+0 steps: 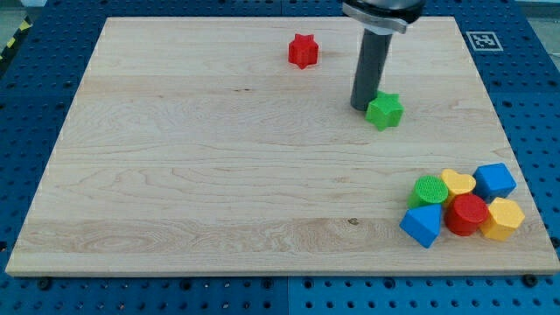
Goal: Push green star towards down
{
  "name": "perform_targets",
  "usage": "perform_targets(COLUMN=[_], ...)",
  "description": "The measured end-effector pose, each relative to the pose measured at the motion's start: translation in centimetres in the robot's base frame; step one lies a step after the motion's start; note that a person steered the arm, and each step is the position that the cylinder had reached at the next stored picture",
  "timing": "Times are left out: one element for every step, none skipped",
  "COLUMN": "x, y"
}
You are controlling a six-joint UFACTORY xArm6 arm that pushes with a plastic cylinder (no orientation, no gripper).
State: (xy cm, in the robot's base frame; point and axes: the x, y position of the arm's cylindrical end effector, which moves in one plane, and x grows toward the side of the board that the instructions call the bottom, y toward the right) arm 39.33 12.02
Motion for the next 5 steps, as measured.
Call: perform_targets(x=[0.0, 0.0, 0.2, 0.5, 0.8], y=[1.8, 3.5, 5.4, 6.2, 6.2])
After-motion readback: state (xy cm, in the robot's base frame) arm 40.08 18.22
